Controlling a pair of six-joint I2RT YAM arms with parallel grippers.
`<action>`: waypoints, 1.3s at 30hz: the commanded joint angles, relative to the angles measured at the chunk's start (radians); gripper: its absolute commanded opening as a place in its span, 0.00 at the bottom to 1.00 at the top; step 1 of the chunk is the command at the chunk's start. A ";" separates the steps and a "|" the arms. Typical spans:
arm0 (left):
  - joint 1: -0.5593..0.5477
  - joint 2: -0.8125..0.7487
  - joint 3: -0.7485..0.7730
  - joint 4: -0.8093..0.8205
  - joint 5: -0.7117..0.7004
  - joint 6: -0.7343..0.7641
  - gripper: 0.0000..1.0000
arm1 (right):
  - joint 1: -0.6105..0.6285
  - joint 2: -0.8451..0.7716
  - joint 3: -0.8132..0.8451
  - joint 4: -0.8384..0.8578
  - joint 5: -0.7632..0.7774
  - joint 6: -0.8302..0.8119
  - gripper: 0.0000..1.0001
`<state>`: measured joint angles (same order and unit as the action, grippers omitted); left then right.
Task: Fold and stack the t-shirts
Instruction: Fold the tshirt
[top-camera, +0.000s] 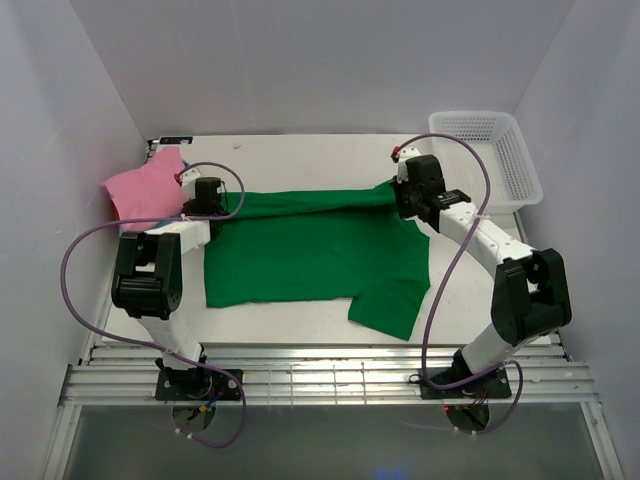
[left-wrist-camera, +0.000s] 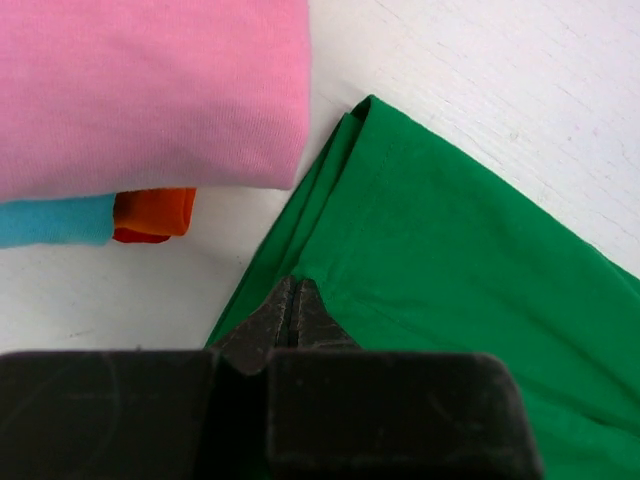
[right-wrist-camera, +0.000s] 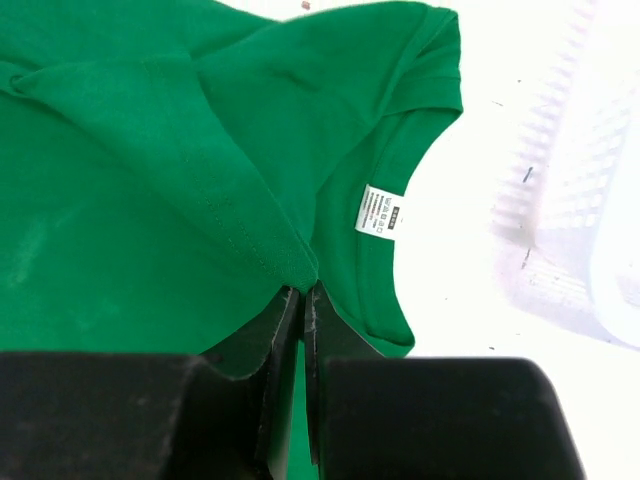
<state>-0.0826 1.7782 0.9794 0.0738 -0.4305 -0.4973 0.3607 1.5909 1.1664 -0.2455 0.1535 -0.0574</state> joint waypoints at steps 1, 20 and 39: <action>-0.005 -0.066 -0.001 -0.003 -0.020 -0.004 0.00 | 0.003 -0.040 -0.002 -0.009 0.029 0.008 0.08; -0.005 -0.053 -0.030 -0.065 -0.044 -0.007 0.00 | 0.004 -0.059 -0.077 -0.066 0.078 0.025 0.08; -0.057 -0.198 0.007 -0.050 -0.131 -0.055 0.73 | 0.044 -0.132 -0.057 -0.034 0.025 0.074 0.47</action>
<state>-0.1204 1.6287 0.9516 -0.0349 -0.5659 -0.5430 0.4042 1.4647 1.0828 -0.3752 0.2211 0.0025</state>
